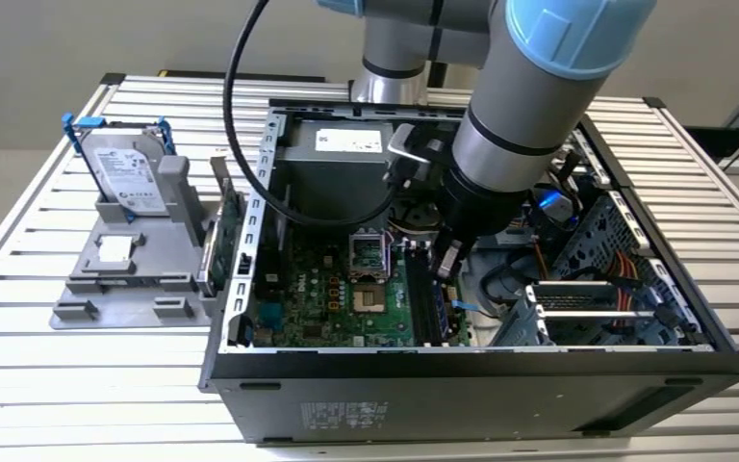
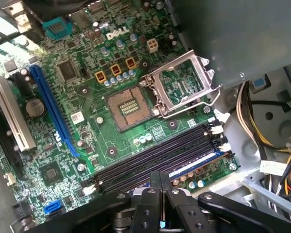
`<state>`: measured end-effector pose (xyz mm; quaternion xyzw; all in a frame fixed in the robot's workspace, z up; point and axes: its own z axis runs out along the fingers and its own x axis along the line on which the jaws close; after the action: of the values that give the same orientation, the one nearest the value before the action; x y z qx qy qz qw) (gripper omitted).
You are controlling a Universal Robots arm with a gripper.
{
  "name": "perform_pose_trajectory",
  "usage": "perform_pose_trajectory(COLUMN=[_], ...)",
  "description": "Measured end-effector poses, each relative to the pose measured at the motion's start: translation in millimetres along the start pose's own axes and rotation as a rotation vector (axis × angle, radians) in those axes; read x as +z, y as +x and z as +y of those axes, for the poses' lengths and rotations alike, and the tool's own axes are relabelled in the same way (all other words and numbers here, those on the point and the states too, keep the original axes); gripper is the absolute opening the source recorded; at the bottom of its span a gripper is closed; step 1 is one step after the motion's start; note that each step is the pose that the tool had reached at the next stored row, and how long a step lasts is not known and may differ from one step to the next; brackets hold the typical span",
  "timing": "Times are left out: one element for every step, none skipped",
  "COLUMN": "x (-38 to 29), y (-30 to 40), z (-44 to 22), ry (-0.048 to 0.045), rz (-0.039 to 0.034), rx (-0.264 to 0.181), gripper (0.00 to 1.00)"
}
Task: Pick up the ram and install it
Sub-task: 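Press down the ram until it locks into place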
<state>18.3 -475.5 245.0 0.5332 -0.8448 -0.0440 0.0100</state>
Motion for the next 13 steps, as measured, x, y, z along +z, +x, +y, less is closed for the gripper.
perform_pose_trajectory(x=[0.0, 0.0, 0.0, 0.1, 0.1, 0.1, 0.0, 0.0, 0.0, 0.0, 0.0, 0.0, 0.0], y=[0.0, 0.0, 0.0, -0.1, -0.1, -0.1, -0.1, -0.1, -0.2, -0.1, -0.2, -0.2, -0.2], z=[0.0, 0.0, 0.0, 0.0, 0.0, -0.1, -0.1, -0.2, -0.2, -0.2, -0.3, -0.3, -0.3], ry=[-0.0001, -0.0001, -0.0001, -0.0004, -0.0007, -0.0010, -0.0014, -0.0018, -0.0021, -0.0024, -0.0028, -0.0031, -0.0033], rz=[0.0000, 0.0001, 0.0003, 0.0008, 0.0017, 0.0027, 0.0038, 0.0049, 0.0058, 0.0070, 0.0080, 0.0089, 0.0099], rx=[0.000, -0.001, -0.003, -0.011, -0.022, -0.033, -0.045, -0.057, -0.069, -0.082, -0.094, -0.106, -0.118], gripper=[0.00, 0.00, 0.00, 0.00, 0.00, 0.00, 0.00, 0.00, 0.00, 0.00, 0.00, 0.00, 0.00])
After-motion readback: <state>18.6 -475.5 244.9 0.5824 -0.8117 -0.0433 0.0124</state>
